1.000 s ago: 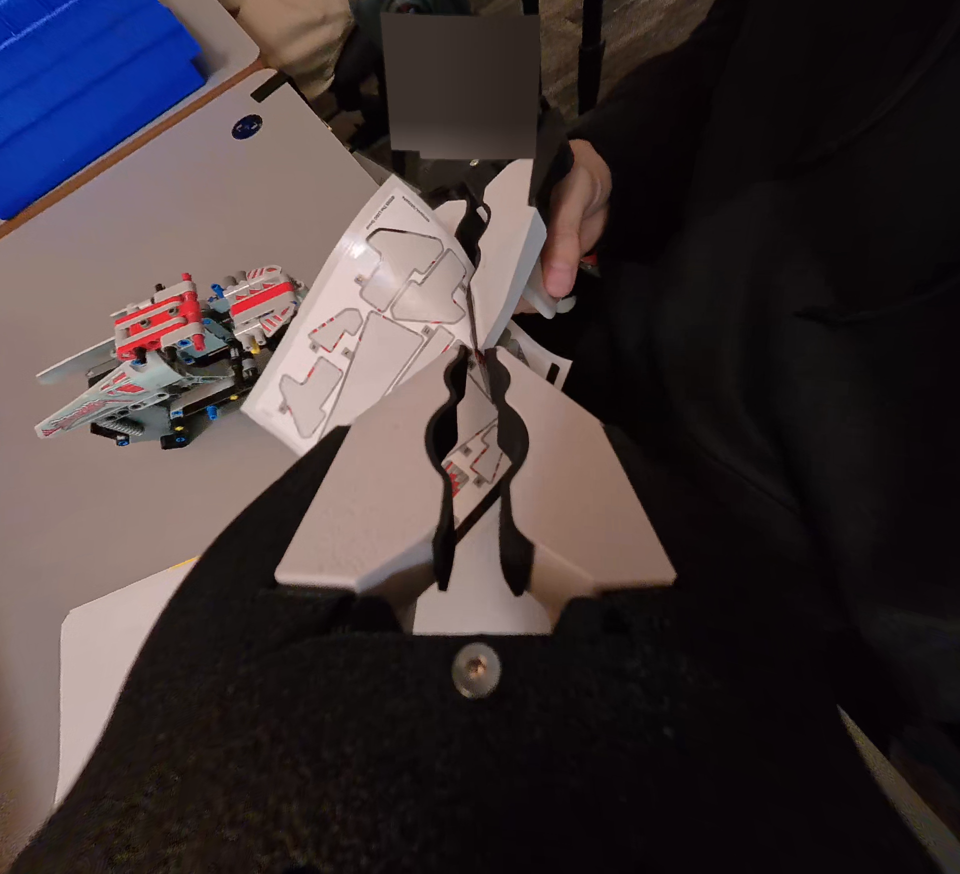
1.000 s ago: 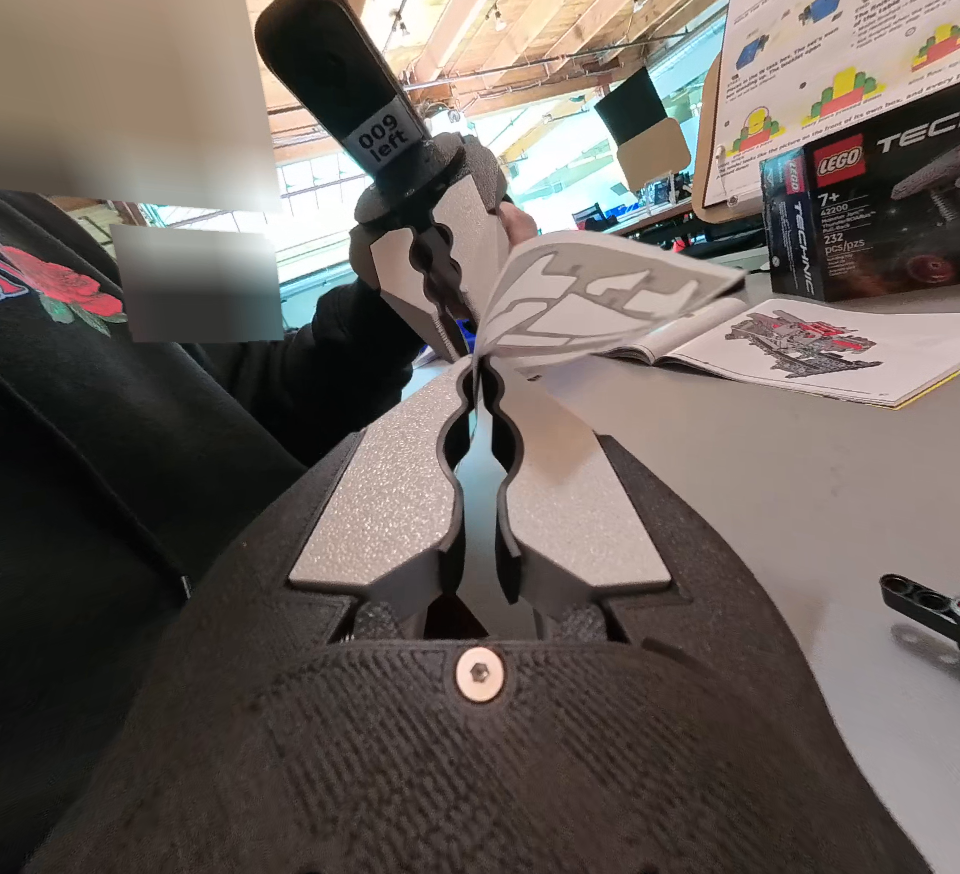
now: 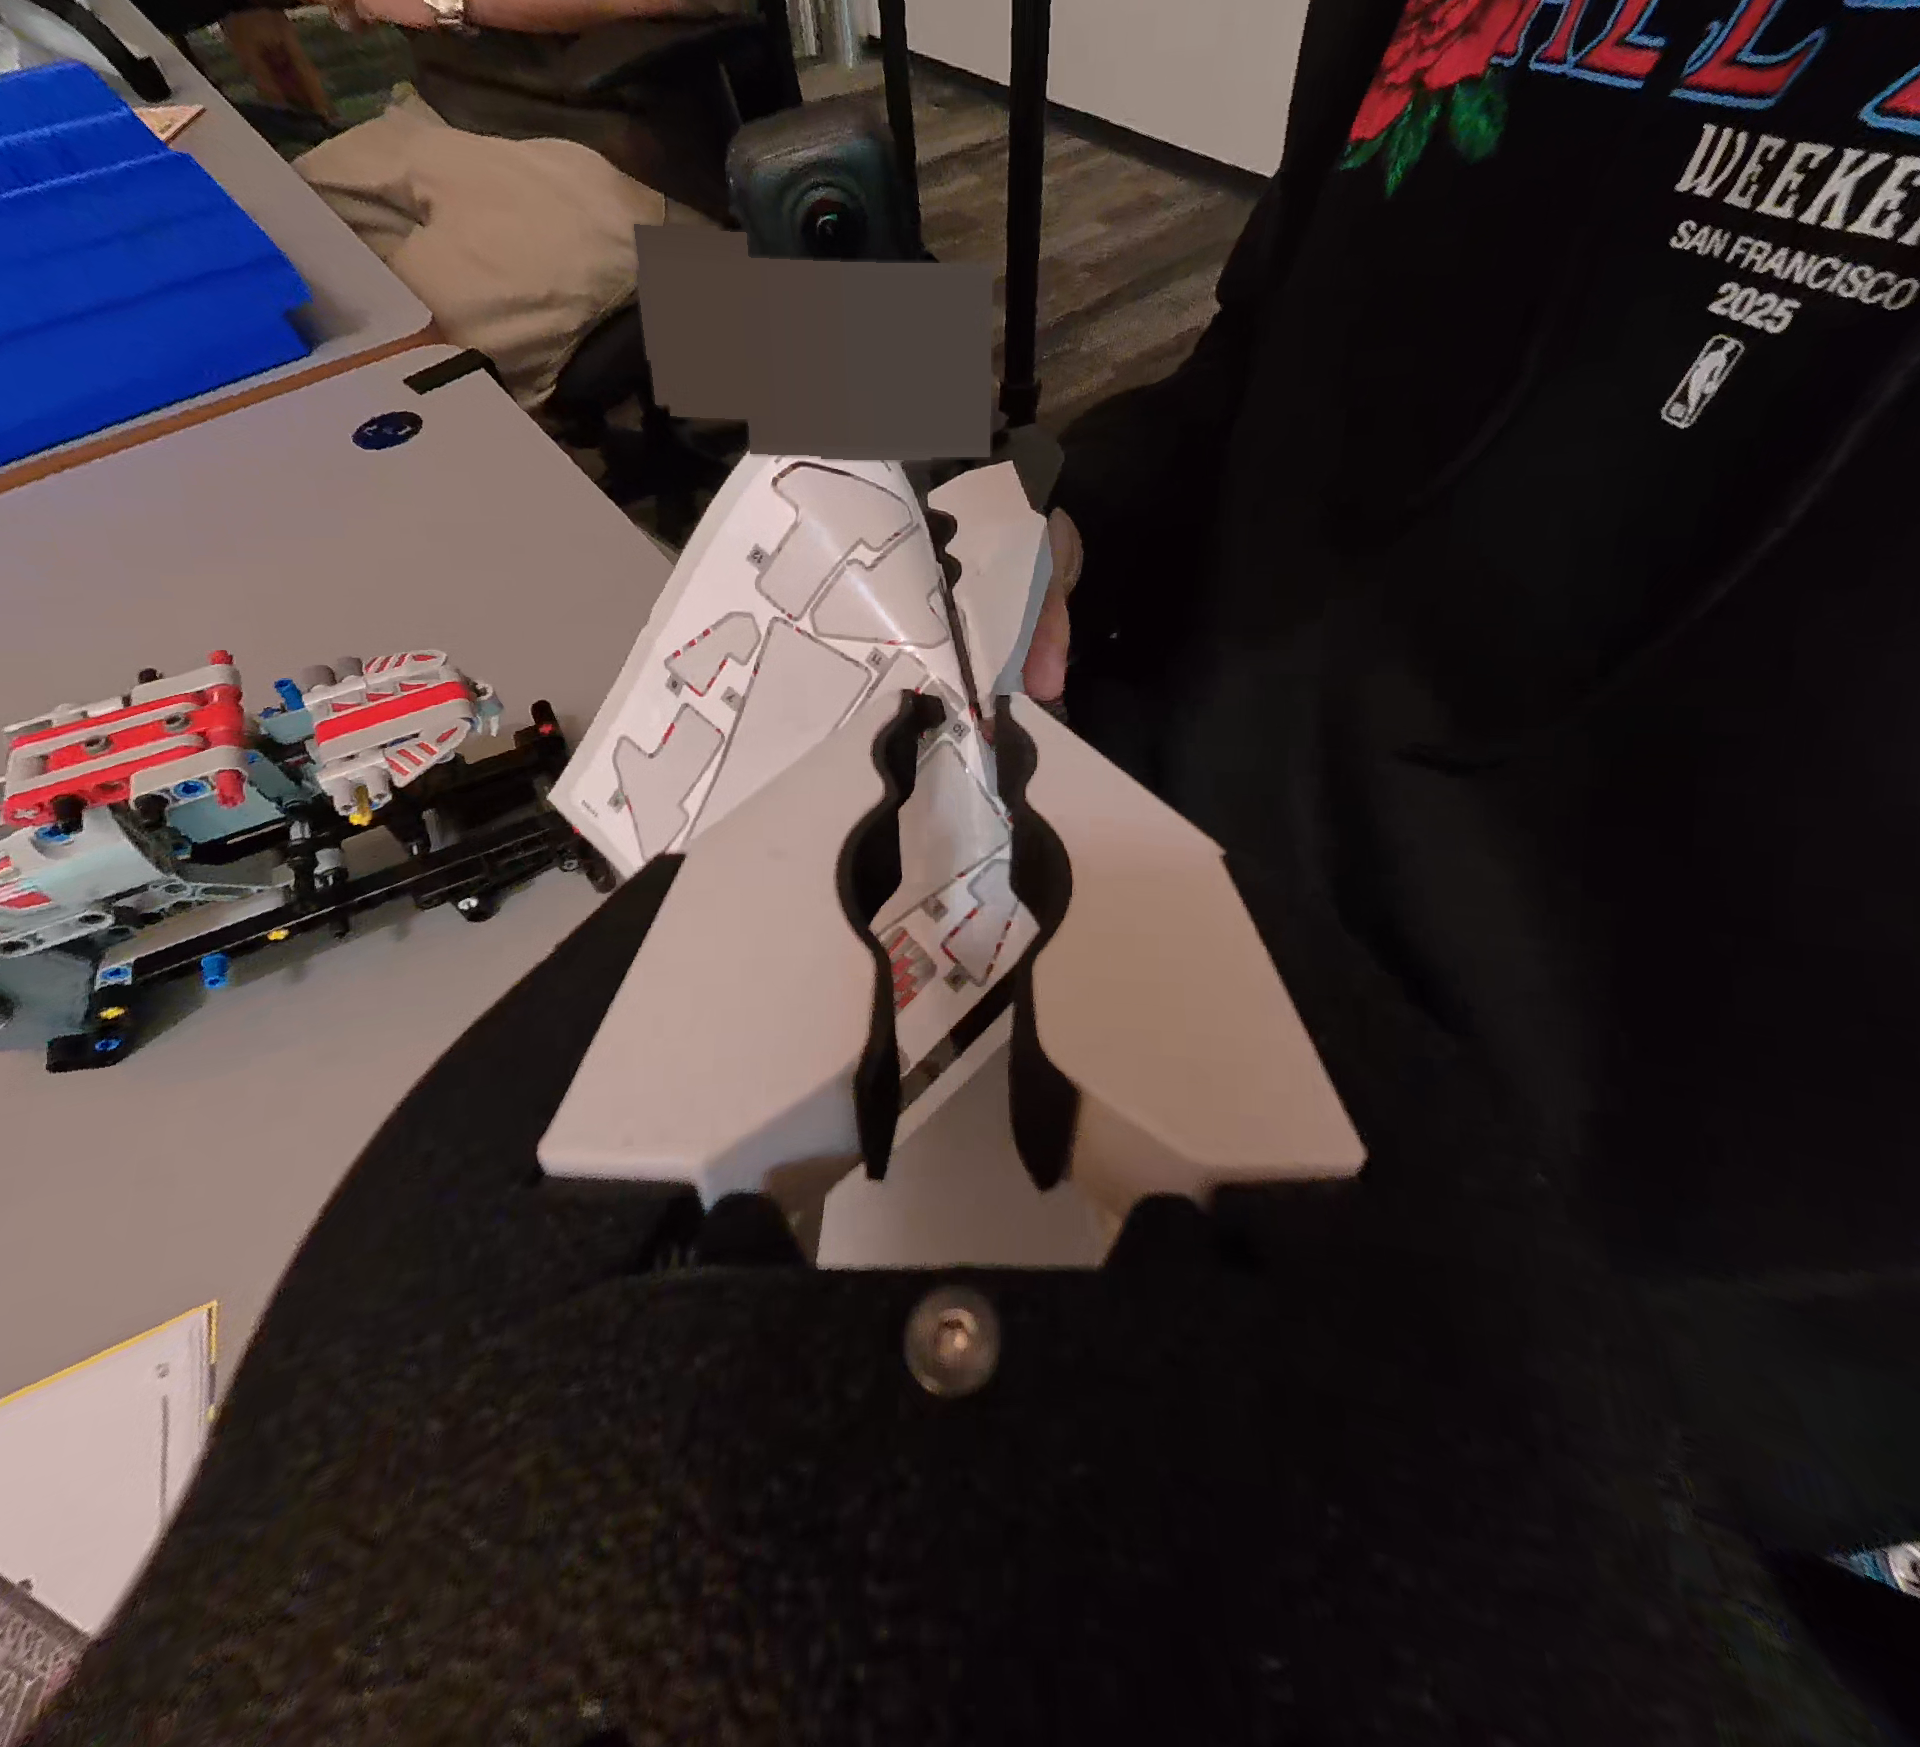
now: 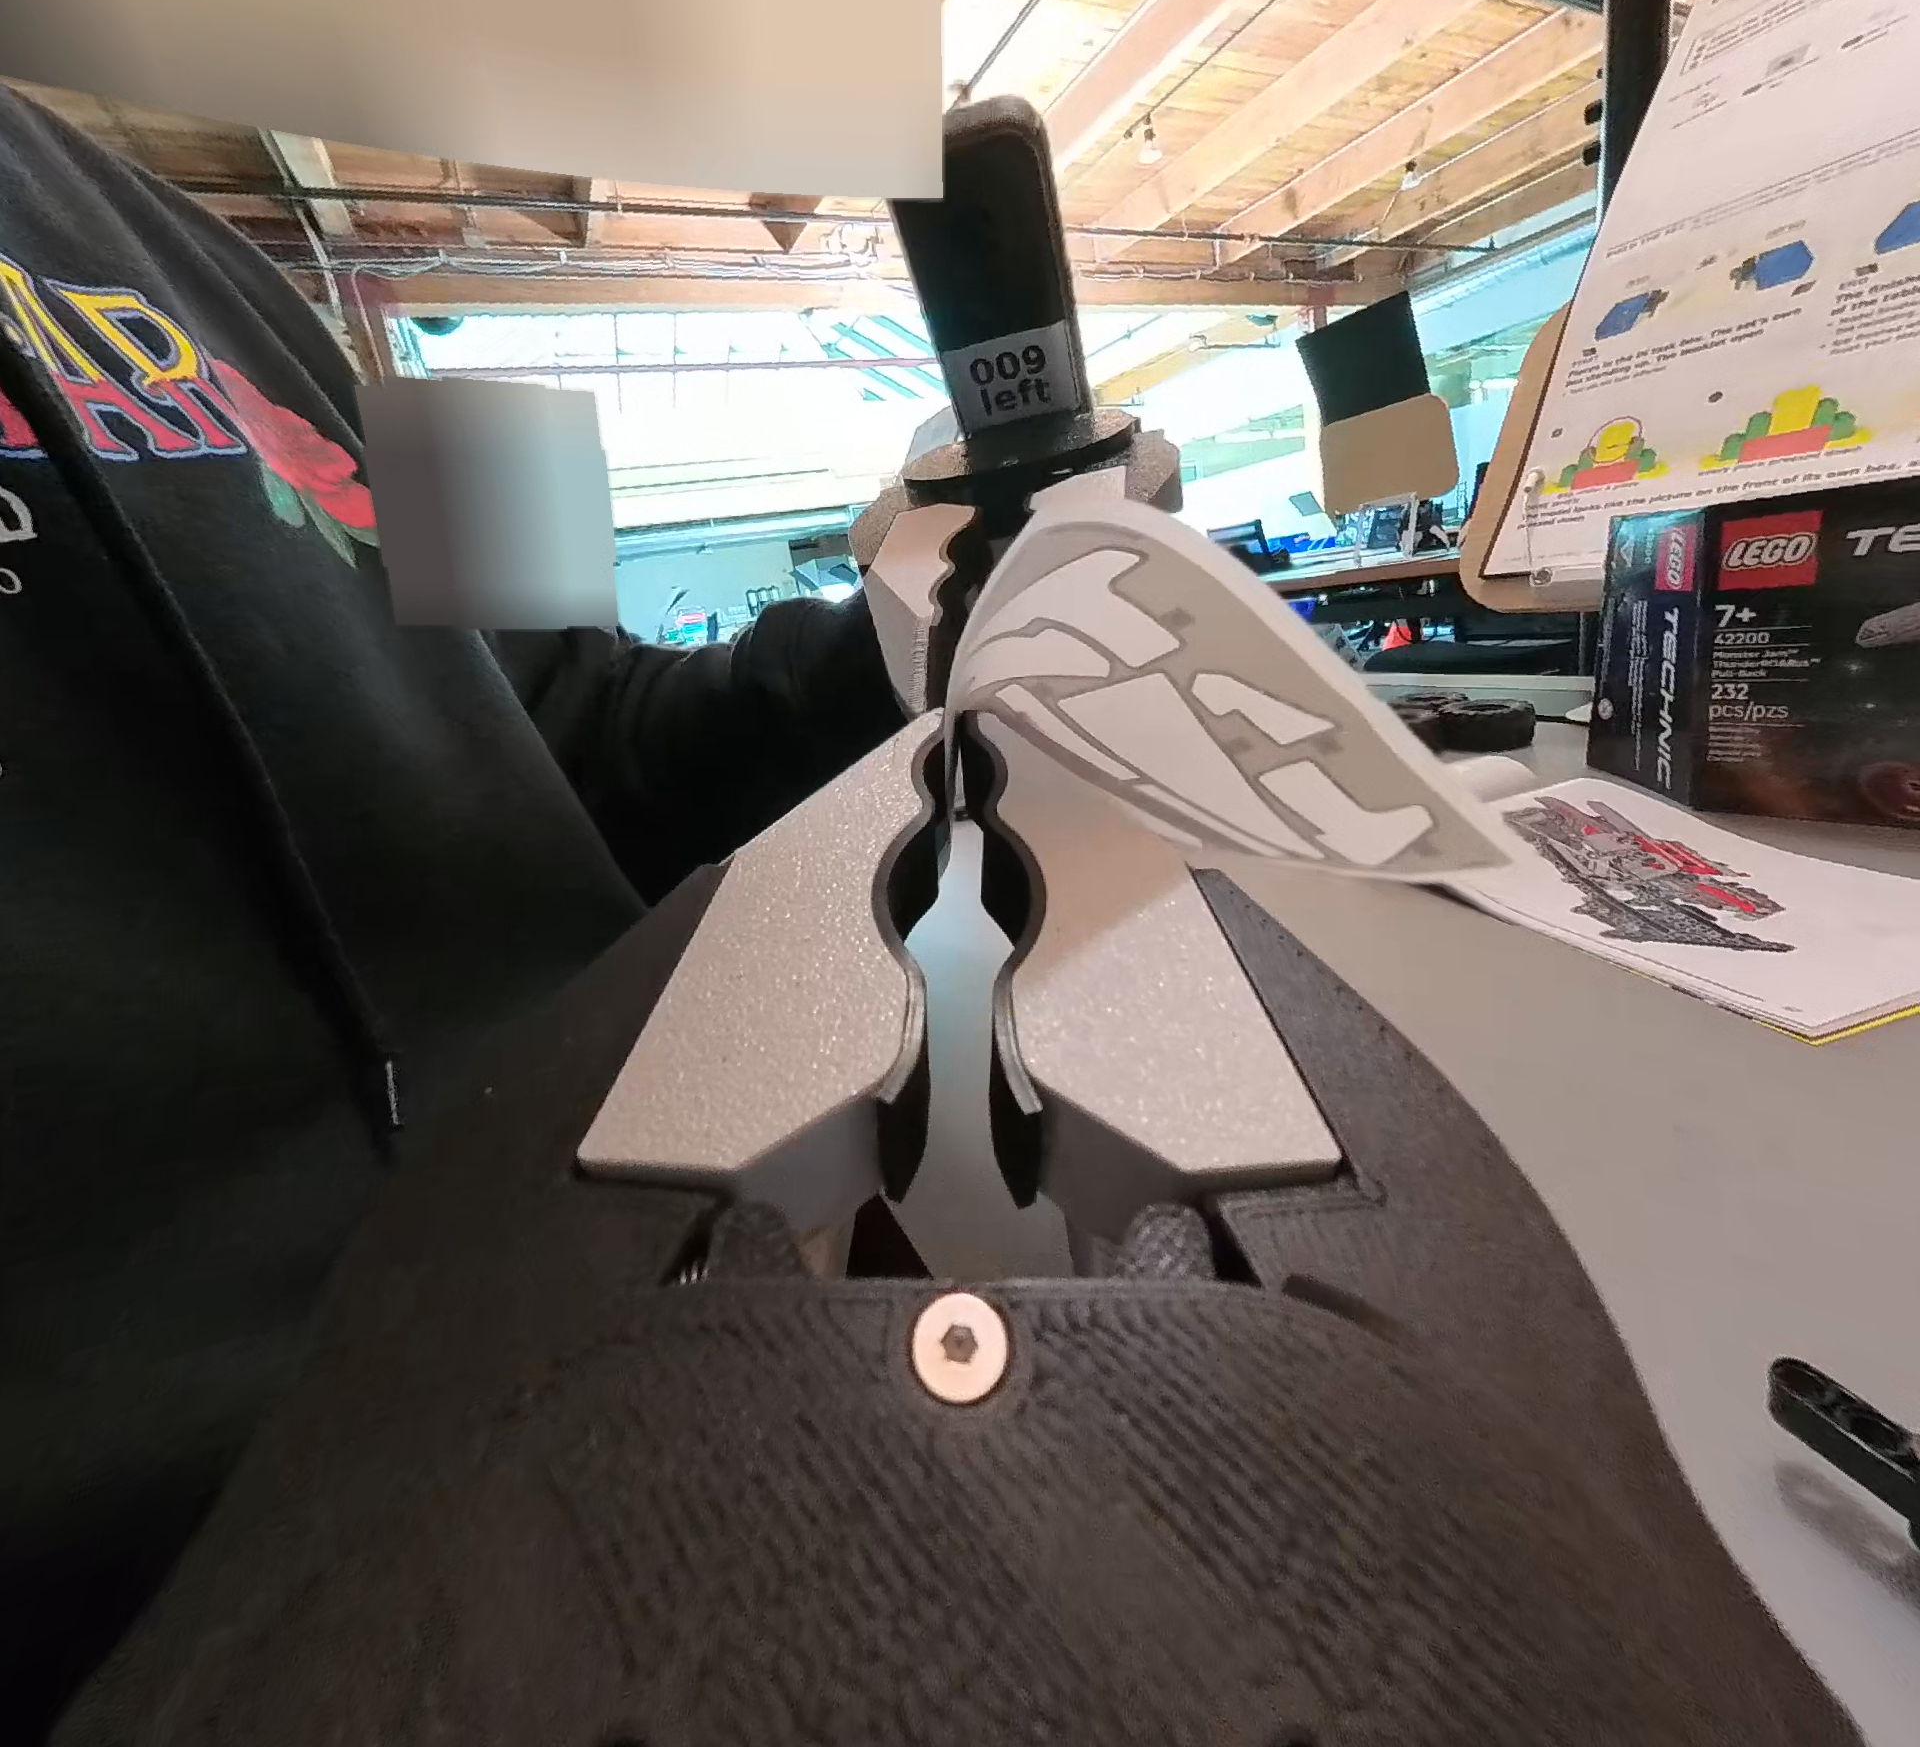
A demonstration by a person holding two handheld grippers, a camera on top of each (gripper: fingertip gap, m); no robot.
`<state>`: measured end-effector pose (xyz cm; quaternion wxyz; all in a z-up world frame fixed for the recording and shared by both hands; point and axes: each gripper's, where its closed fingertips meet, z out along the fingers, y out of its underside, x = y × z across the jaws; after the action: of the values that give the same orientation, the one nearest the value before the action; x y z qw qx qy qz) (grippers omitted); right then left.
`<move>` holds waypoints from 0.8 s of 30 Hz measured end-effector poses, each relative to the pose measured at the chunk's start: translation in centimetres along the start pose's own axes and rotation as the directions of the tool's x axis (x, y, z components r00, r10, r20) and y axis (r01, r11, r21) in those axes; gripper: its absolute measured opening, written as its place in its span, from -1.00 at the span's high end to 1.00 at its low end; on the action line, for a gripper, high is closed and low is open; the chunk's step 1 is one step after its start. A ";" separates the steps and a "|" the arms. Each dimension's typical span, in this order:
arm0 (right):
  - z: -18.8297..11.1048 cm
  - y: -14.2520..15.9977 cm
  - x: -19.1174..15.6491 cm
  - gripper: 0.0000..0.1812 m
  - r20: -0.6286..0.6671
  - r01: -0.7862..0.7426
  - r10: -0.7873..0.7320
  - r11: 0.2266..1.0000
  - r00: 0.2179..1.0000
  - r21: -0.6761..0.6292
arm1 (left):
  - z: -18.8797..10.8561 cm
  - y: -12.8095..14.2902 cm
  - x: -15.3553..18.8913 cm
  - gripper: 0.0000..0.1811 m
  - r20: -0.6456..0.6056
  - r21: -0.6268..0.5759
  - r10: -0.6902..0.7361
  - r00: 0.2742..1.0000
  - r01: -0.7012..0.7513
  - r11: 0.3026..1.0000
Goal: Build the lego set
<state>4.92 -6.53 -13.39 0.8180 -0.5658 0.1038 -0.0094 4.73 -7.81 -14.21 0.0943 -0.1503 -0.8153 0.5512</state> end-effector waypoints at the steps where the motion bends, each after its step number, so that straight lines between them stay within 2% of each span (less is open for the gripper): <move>1: 0.0 -0.1 0.1 1.00 -0.006 -0.002 0.002 1.000 1.000 0.004 | 0.0 -0.1 -0.1 0.87 0.009 0.000 0.000 1.000 0.000 1.000; 6: -0.1 -0.1 0.4 1.00 -0.017 -0.023 0.024 1.000 1.000 0.016 | -0.6 -0.7 -1.1 0.89 0.102 -0.008 0.051 0.993 -0.050 0.999; 14: -0.2 -0.3 0.9 1.00 -0.044 -0.036 0.037 0.999 0.998 0.027 | -0.2 -0.4 -0.9 0.93 0.129 -0.069 0.098 0.987 -0.090 0.994; 24: -0.3 0.2 -0.1 1.00 0.013 0.034 -0.034 0.999 0.999 -0.008 | 0.3 0.1 0.4 0.88 -0.033 0.000 -0.029 0.999 0.029 1.000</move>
<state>4.77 -6.73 -13.67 0.8161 -0.5708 0.0888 -0.0190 4.23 -7.90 -14.41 0.1157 -0.1473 -0.8157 0.5473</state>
